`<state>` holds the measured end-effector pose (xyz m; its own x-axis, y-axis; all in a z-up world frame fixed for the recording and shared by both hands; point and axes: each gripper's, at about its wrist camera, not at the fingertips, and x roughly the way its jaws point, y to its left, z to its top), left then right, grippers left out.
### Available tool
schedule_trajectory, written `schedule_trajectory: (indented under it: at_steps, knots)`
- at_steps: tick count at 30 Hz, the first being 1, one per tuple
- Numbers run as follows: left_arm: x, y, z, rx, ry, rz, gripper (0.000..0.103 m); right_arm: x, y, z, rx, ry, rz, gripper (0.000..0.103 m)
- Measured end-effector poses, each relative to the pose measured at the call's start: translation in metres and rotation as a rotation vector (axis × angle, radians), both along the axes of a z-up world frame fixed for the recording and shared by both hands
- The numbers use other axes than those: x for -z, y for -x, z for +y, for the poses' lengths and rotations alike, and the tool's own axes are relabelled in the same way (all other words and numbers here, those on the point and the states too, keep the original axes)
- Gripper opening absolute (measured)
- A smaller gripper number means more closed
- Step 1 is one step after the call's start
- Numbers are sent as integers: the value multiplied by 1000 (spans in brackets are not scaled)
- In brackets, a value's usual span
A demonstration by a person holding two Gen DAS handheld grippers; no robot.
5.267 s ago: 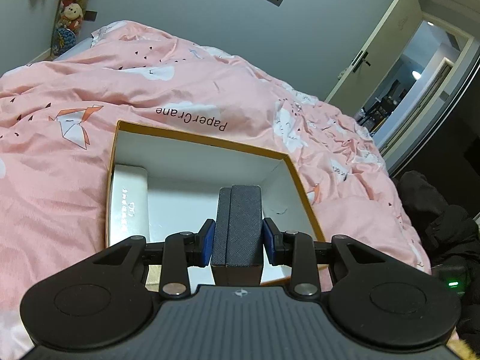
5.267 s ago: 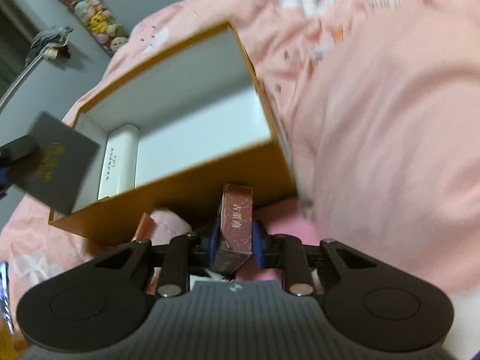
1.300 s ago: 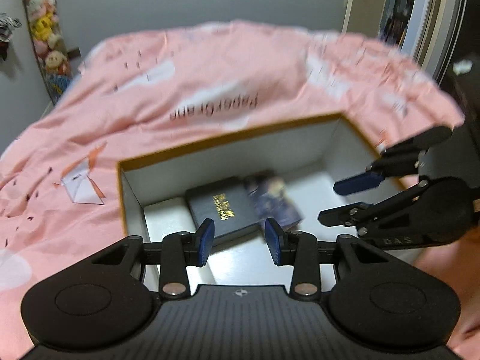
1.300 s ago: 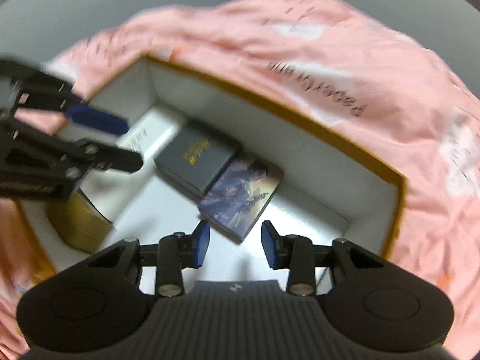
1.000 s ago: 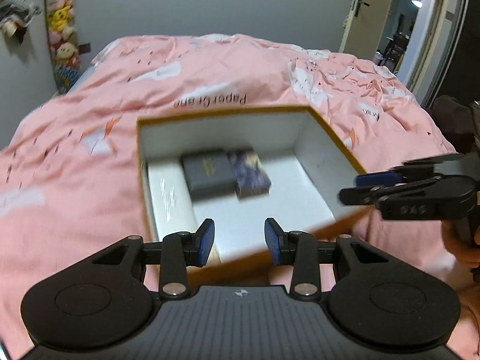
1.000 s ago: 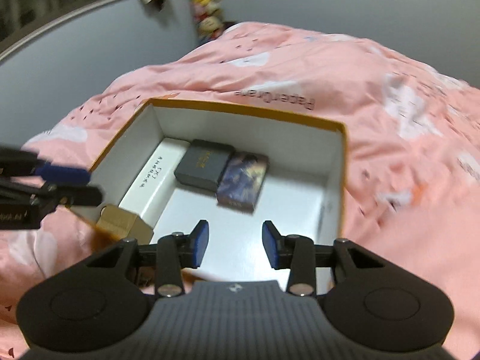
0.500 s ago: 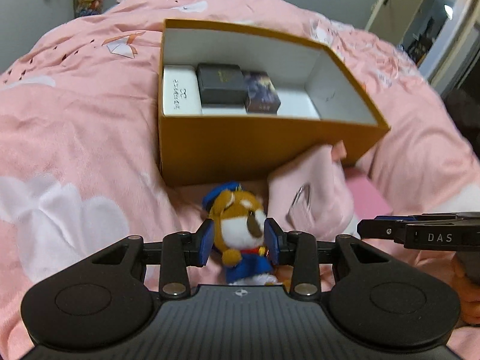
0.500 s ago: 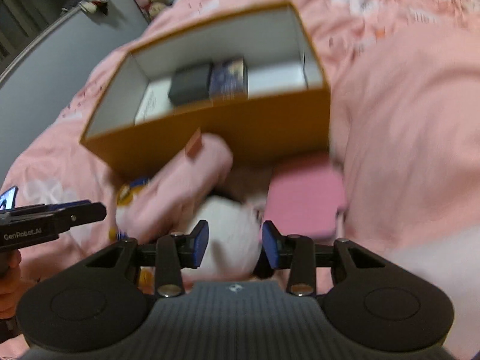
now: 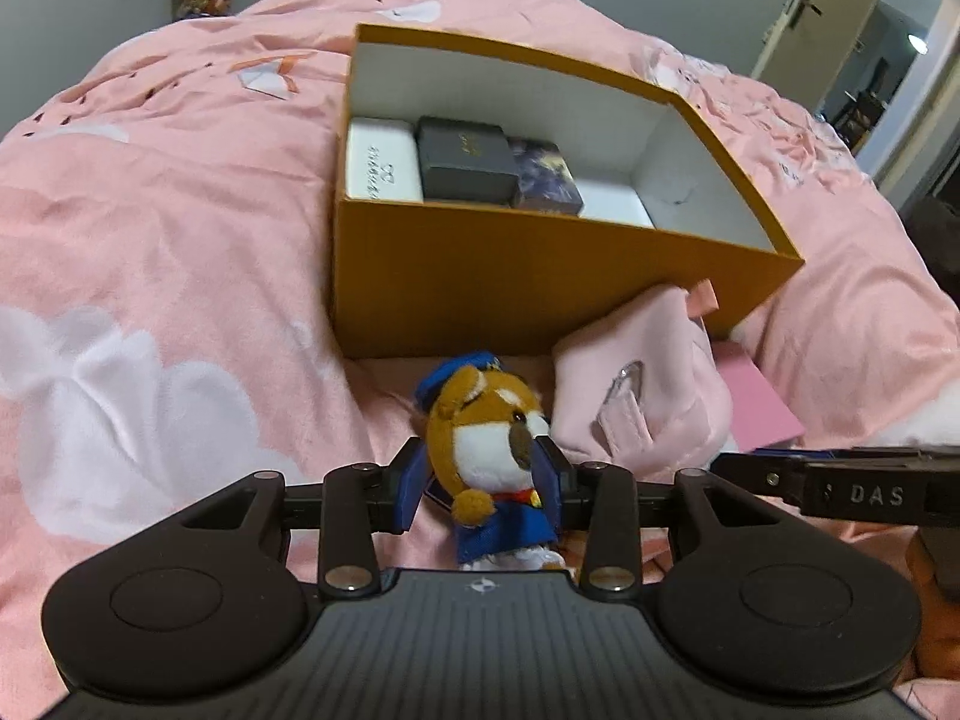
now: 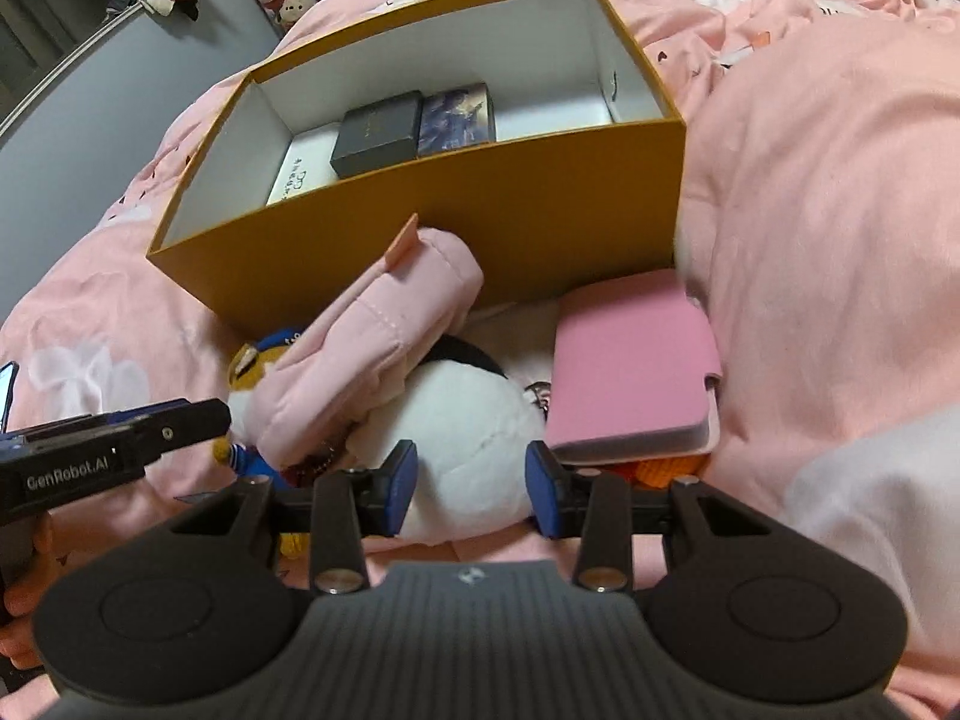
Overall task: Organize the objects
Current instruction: 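Grasp the pink pouch with the left tool while the right tool grasps the pink wallet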
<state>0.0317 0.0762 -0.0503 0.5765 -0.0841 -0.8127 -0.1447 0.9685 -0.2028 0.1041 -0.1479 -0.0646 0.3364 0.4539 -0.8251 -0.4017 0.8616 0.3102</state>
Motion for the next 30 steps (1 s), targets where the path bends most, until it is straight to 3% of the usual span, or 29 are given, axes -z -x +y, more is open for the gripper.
schedule_trajectory:
  at_steps: [4, 8, 13, 18, 23, 28, 30]
  knots:
    - [8, -4, -1, -8, 8, 33, 45, 5, -2, -1, 13, 1, 19, 42]
    - [-6, 2, 0, -10, 13, -47, 45, 2, -3, -3, 29, 7, 2, 42]
    - [-30, 4, -18, 129, 2, -118, 48, 1, -8, -7, 56, -15, 7, 33]
    - [-35, 9, -50, 300, -76, -122, 58, -2, -6, -11, 78, 4, -16, 33]
    - [-16, 3, -71, 329, -224, -79, 61, -4, -7, -23, 124, 70, -68, 35]
    - [-4, -3, -80, 328, -261, -73, 57, -4, -25, -38, 174, 96, -102, 42]
    - [-4, -3, -82, 340, -255, -91, 46, 1, -38, -41, 170, 112, -86, 43]
